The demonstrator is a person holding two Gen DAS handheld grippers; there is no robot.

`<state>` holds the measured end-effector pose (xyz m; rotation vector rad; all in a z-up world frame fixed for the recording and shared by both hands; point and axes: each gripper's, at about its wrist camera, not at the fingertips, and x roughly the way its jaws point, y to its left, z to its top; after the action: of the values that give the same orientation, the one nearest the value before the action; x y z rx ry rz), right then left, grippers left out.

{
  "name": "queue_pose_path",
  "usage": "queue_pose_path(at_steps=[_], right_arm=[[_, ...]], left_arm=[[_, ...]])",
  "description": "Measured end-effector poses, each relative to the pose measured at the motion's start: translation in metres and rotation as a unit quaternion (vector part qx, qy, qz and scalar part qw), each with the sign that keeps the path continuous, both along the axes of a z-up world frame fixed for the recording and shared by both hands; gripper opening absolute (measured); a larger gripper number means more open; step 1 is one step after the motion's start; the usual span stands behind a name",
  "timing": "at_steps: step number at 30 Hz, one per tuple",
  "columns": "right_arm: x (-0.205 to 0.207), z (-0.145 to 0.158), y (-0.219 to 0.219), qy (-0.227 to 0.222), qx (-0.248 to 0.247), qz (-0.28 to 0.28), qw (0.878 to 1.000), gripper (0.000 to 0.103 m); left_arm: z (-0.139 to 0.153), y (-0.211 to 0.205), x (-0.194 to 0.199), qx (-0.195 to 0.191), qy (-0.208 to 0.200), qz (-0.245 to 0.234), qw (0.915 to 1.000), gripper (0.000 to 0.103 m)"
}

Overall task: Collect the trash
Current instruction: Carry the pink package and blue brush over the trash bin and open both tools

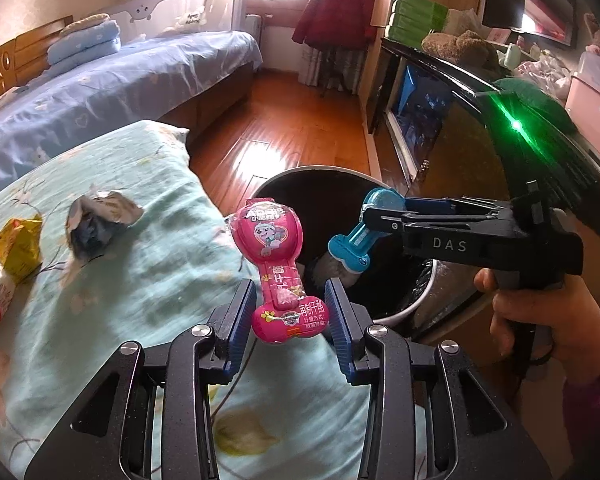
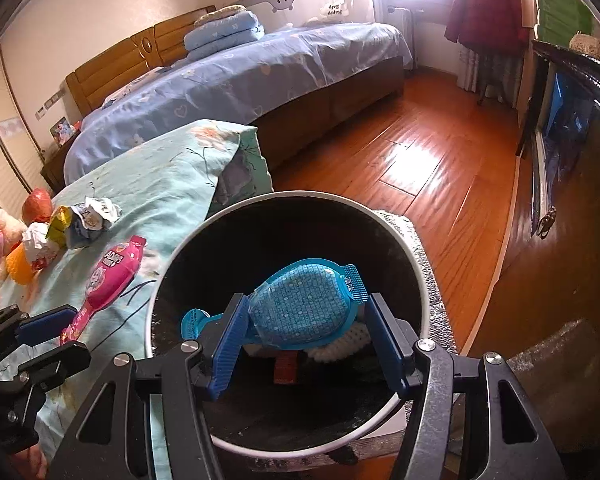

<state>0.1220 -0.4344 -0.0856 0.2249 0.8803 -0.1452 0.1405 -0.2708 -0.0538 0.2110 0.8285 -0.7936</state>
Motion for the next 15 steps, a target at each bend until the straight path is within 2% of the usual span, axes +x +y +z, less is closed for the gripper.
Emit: queue_pose_path(at_steps=[12, 15], right_arm=[[0.002, 0.001, -0.014, 0.011, -0.002, -0.008, 1.000, 0.063], [0.003, 0.000, -0.017, 0.013, 0.012, -0.011, 1.000, 0.064]], left_arm=[[-0.010, -0.014, 0.010, 0.008, 0.023, -0.012, 0.9996, 0.036], [-0.010, -0.011, 0.013, 0.001, 0.032, -0.010, 0.9994, 0.038]])
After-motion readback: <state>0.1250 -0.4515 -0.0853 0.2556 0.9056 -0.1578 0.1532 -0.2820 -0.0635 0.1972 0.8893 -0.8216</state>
